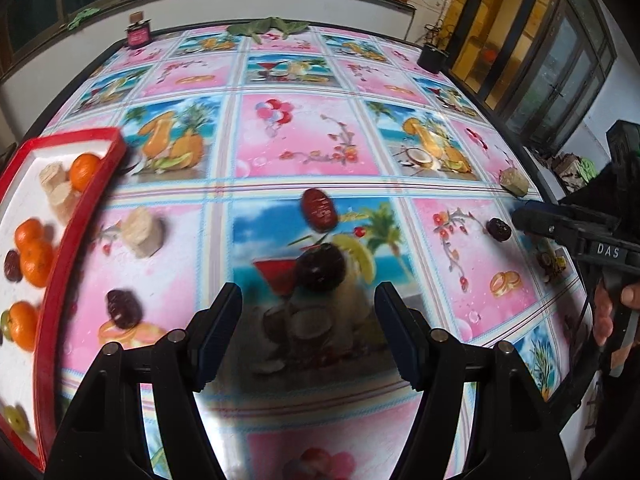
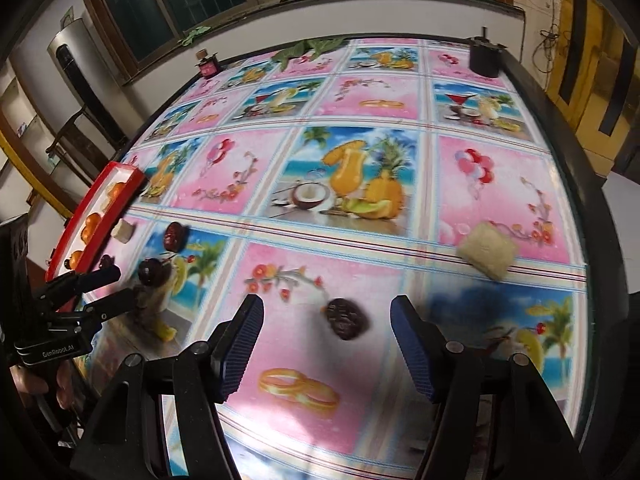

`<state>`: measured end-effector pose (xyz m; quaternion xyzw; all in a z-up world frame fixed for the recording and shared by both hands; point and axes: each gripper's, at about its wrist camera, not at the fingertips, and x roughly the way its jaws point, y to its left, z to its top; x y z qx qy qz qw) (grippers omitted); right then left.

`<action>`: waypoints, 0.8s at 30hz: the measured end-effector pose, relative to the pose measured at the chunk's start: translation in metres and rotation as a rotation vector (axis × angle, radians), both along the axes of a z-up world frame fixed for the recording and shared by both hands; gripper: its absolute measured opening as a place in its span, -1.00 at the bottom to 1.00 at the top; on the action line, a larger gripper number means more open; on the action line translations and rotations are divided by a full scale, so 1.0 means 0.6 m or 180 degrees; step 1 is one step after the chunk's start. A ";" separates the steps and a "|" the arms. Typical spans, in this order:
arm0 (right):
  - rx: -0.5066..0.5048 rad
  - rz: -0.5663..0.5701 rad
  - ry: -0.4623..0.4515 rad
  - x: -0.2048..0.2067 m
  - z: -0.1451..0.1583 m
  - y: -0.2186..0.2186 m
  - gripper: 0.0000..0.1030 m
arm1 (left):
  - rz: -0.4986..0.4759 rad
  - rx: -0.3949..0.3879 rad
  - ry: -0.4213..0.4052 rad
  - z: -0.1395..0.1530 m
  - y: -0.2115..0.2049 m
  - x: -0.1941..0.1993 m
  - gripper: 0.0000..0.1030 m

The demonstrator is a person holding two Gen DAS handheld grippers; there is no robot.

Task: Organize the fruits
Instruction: 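Grasp a beige rice cake with the right tool while the left tool grasps a dark date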

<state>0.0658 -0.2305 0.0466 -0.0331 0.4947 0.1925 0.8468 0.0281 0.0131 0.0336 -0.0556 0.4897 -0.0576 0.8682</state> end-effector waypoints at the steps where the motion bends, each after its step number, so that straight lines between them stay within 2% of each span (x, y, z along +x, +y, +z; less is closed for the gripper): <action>1: -0.0018 -0.0028 -0.0012 0.001 0.002 -0.005 0.30 | -0.0019 0.0002 -0.0005 0.000 -0.005 0.003 0.32; 12: -0.0391 -0.0431 -0.0165 0.046 0.006 -0.073 0.29 | 0.0009 0.0032 -0.0009 -0.008 -0.014 0.020 0.32; 15: -0.0444 -0.0515 -0.0143 0.067 -0.005 -0.087 0.29 | 0.0044 0.0034 -0.0002 -0.012 -0.012 0.026 0.32; 18: -0.0356 -0.0652 -0.0054 0.086 -0.018 -0.098 0.27 | 0.0063 0.0019 0.0004 -0.016 -0.012 0.031 0.32; 19: -0.0316 -0.0685 -0.0033 0.091 -0.023 -0.099 0.22 | 0.0066 0.0024 0.0002 -0.017 -0.013 0.032 0.32; 21: -0.0282 -0.0738 0.0024 0.100 -0.035 -0.098 -0.18 | 0.0053 0.0047 0.0014 -0.019 -0.016 0.034 0.29; 24: -0.0297 -0.0709 -0.0033 0.098 -0.038 -0.085 -0.19 | 0.0033 0.0103 0.0005 -0.023 -0.020 0.038 0.15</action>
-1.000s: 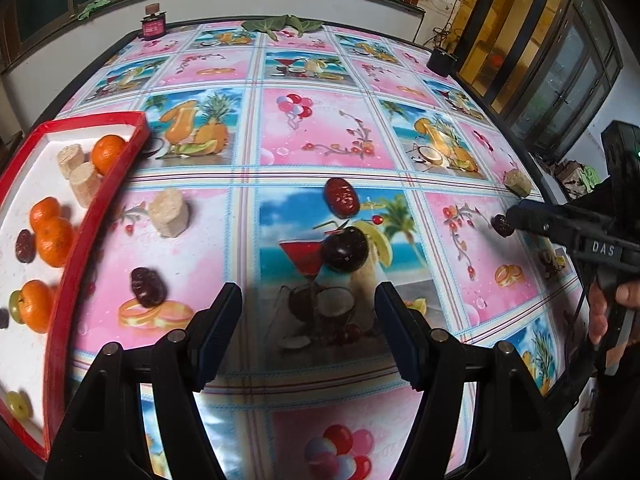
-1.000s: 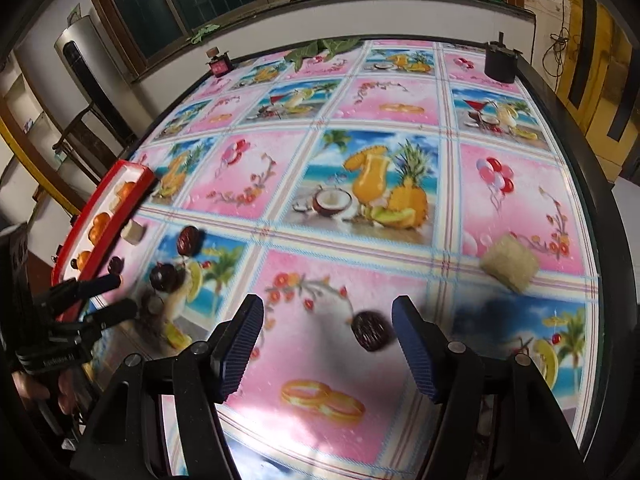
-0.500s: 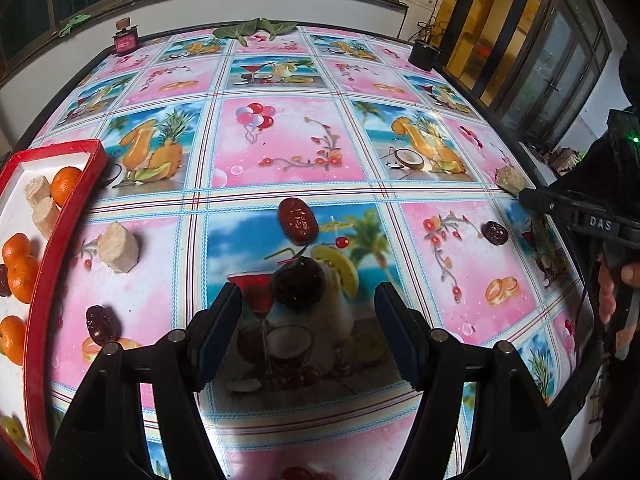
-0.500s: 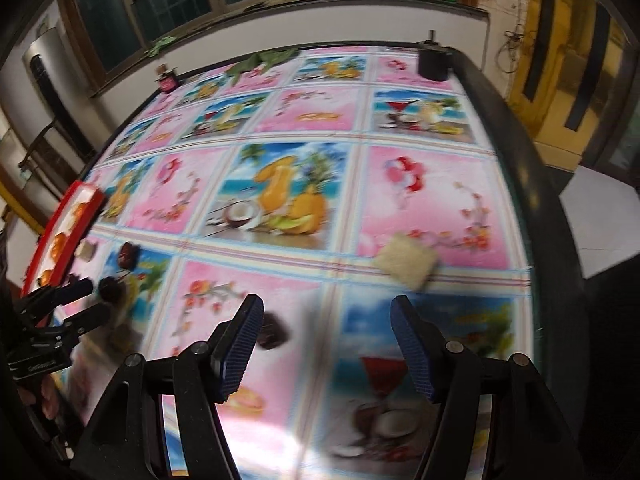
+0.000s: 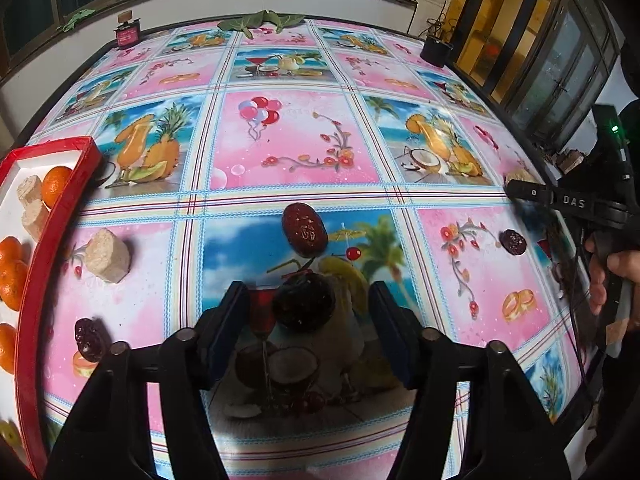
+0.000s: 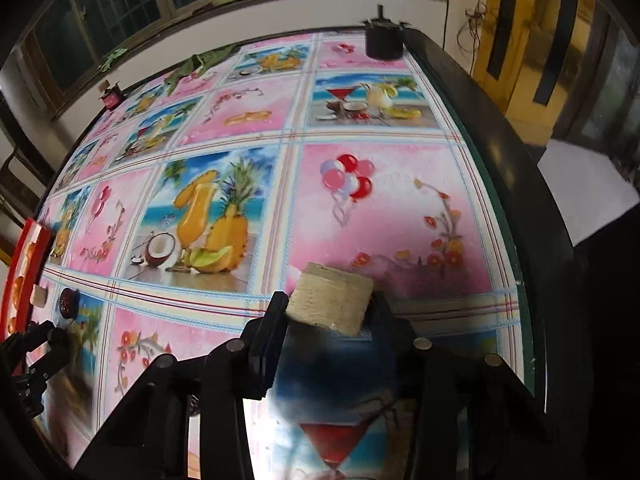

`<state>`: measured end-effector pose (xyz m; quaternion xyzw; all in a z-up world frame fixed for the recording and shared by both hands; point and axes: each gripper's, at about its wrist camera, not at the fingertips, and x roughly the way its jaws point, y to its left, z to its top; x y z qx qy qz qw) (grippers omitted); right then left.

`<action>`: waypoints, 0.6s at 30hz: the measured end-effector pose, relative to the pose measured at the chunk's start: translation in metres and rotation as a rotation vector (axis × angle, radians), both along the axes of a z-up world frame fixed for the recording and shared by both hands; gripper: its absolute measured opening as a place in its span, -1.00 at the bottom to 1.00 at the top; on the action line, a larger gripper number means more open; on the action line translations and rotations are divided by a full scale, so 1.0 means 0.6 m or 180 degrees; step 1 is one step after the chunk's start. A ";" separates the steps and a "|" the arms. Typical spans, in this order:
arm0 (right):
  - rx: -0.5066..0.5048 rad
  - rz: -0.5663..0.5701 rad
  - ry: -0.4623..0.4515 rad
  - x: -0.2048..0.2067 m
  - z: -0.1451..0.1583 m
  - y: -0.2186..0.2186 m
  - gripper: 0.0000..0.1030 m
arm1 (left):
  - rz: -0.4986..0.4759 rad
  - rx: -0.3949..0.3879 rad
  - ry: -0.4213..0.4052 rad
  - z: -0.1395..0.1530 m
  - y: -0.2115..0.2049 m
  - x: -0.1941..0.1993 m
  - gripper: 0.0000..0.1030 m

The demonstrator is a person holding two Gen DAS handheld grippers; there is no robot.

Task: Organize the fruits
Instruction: 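Grasp a beige rice cake with the right tool while the left tool grasps a dark date, then carry the rice cake and date over the tray with both tools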

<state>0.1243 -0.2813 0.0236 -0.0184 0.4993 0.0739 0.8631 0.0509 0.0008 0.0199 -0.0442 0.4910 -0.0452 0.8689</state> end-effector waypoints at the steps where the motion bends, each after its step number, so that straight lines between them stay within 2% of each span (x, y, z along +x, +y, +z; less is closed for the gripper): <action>1: 0.0030 0.0042 -0.0007 -0.002 0.000 0.008 -0.19 | -0.0001 0.0007 0.0003 0.000 0.000 0.001 0.09; 3: 0.0044 0.0166 -0.0010 -0.008 -0.001 0.032 -0.19 | 0.0005 0.0007 -0.0011 0.000 0.001 0.002 -0.05; 5: 0.0083 0.0254 -0.0006 -0.015 0.000 0.054 -0.19 | 0.0016 0.0026 -0.0020 0.000 0.003 0.001 -0.35; 7: 0.0145 0.0338 -0.0009 -0.021 0.003 0.076 -0.19 | 0.0007 0.0026 -0.0031 0.000 0.004 -0.001 -0.48; 18: 0.0418 0.0840 -0.0120 -0.059 0.040 0.203 -0.19 | 0.0004 -0.0122 -0.0037 0.003 0.019 -0.029 -0.48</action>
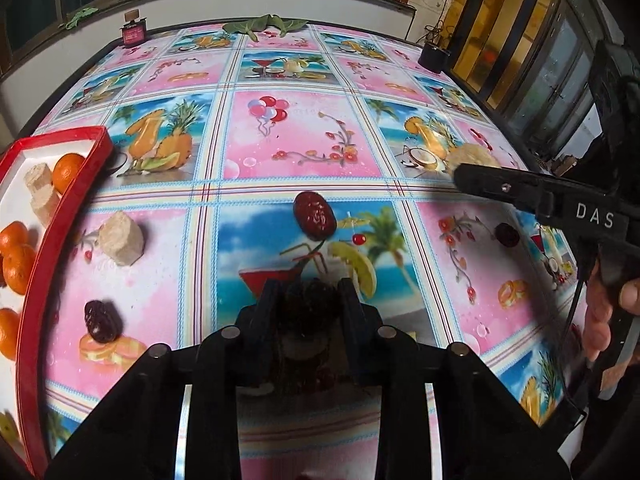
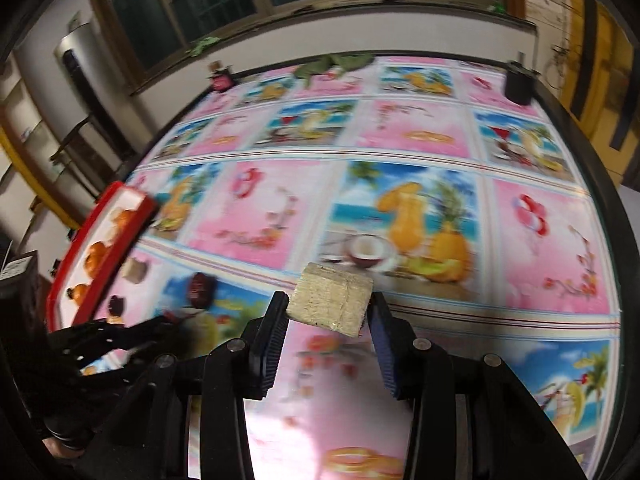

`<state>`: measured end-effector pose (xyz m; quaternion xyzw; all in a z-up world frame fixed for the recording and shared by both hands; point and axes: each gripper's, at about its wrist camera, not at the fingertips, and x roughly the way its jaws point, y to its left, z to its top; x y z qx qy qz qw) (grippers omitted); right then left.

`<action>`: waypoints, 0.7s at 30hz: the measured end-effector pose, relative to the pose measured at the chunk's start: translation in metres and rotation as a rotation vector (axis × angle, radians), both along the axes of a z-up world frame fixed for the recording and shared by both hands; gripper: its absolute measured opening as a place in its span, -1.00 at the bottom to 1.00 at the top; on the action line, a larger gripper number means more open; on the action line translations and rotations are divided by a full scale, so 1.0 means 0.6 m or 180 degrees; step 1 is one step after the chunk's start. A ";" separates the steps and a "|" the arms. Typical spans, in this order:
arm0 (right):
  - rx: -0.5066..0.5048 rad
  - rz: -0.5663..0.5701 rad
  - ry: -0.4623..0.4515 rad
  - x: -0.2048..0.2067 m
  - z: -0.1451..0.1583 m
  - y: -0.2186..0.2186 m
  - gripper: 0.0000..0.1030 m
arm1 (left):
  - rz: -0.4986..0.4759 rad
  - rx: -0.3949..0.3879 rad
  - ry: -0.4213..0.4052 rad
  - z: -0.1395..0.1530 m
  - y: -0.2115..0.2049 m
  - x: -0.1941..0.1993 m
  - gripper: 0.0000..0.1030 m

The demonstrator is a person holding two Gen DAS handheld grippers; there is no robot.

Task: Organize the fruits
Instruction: 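Carry the rice cake and date over the tray with both tools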

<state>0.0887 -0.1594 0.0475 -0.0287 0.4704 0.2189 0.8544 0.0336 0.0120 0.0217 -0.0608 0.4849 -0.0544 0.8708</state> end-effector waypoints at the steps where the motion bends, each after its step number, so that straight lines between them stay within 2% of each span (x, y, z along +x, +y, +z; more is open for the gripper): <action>1: 0.0006 0.0032 -0.0002 -0.004 0.001 0.008 -0.19 | 0.0020 0.0041 -0.0014 0.002 0.002 -0.005 -0.48; 21: 0.0088 0.0379 -0.0059 -0.060 0.025 0.097 -0.19 | 0.0285 -0.0014 -0.0246 0.050 0.083 -0.070 -0.48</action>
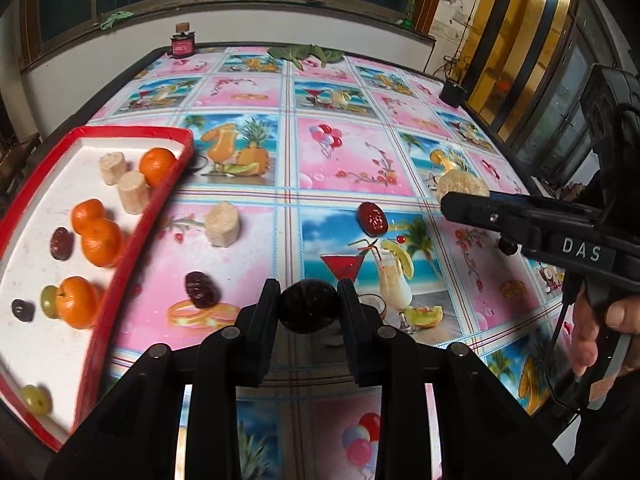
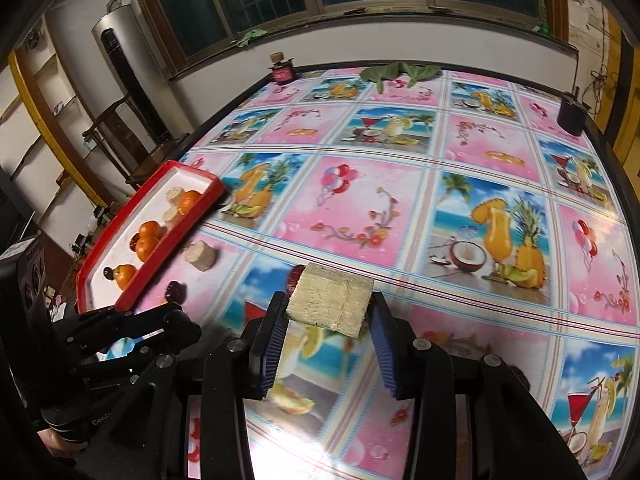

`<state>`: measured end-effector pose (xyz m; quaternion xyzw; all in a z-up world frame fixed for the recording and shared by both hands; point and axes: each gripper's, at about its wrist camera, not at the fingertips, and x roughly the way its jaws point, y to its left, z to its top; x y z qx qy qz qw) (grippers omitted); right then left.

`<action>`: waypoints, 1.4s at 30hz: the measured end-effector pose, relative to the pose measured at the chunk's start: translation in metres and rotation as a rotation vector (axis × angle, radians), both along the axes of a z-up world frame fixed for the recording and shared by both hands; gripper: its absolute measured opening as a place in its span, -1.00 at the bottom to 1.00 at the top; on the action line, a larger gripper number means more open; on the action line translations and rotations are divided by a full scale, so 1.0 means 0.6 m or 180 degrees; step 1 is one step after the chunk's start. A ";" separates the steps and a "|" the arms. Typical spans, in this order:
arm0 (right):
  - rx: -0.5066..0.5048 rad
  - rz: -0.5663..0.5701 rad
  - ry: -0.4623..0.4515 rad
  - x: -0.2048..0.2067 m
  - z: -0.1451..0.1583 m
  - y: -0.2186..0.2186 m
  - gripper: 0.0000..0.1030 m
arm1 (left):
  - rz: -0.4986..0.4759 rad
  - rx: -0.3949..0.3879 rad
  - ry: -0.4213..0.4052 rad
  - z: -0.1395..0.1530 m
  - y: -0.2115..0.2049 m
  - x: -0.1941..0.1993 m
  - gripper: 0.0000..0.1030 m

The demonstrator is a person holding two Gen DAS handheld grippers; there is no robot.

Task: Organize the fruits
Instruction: 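Carry the rice cake and date over the tray with both tools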

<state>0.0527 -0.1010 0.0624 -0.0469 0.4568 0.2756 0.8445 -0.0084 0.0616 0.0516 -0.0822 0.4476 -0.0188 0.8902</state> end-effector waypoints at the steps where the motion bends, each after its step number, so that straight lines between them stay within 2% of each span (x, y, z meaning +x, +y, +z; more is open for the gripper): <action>1: 0.0005 0.0016 -0.0005 -0.002 0.001 0.004 -0.19 | 0.0004 0.0005 -0.0010 0.003 0.003 -0.002 -0.48; 22: 0.0093 0.0481 -0.0114 -0.037 0.032 0.128 -0.20 | 0.0372 0.0228 -0.0084 0.039 0.086 -0.046 -0.48; 31: 0.0142 0.0762 -0.0135 -0.057 0.033 0.191 -0.20 | 0.0600 0.0157 -0.0107 0.044 0.152 -0.083 -0.48; 42: 0.0164 0.1009 -0.0110 -0.072 0.027 0.258 -0.20 | 0.1076 0.0035 -0.0116 0.042 0.262 -0.140 -0.48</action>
